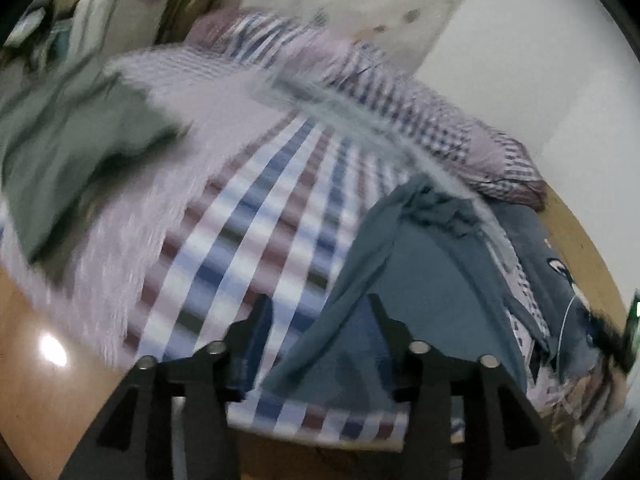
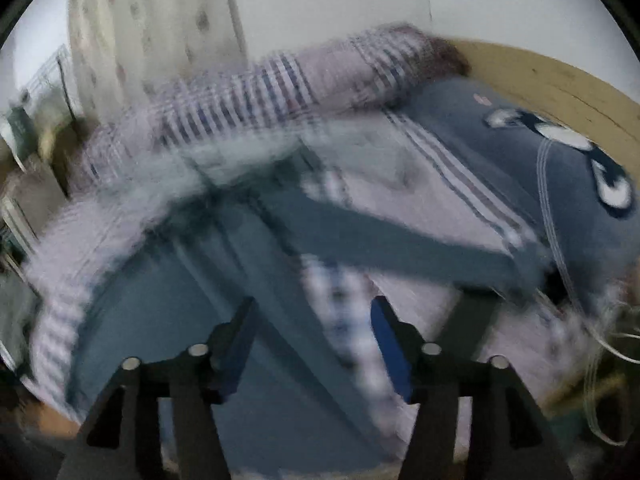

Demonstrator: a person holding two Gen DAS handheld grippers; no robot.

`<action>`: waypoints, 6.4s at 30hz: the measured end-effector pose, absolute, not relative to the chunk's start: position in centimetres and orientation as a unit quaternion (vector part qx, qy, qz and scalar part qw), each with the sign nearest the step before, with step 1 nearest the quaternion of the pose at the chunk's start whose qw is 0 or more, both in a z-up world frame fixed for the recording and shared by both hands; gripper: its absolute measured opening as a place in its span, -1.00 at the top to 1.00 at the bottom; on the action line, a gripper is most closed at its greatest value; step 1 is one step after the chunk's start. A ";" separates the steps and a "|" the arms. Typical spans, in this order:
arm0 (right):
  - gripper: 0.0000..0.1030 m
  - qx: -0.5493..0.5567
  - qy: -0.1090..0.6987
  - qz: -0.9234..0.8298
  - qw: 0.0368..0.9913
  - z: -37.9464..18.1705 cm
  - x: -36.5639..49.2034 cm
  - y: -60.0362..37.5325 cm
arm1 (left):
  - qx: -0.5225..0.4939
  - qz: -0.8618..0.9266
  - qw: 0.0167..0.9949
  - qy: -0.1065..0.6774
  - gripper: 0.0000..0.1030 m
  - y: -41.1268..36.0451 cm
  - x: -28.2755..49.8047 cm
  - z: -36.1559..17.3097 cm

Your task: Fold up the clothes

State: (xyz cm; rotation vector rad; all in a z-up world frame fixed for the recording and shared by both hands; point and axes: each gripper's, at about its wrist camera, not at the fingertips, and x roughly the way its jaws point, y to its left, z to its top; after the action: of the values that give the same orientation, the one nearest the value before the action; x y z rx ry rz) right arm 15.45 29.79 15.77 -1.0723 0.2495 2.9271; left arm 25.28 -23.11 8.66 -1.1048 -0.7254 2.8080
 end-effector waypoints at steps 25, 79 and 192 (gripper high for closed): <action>-0.29 -0.300 0.247 0.921 -0.024 5.5 1.3 35.5 | -0.208 0.957 0.193 0.062 -0.64 11.8 -4.3 14.9; -0.28 -0.375 0.227 0.894 -0.088 1.8 -2.0 30.7 | -0.212 0.952 -0.173 -0.136 0.93 -31.5 -28.0 26.5; -0.28 -0.394 0.172 0.894 -0.127 1.3 -3.4 27.9 | -0.369 0.892 0.193 -0.177 -0.44 -7.9 0.4 4.7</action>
State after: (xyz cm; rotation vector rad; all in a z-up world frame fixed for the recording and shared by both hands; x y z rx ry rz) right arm -3.37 27.89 1.27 -1.3504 0.5906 3.0597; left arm 0.38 -7.92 4.74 -1.0349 -0.4955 2.5028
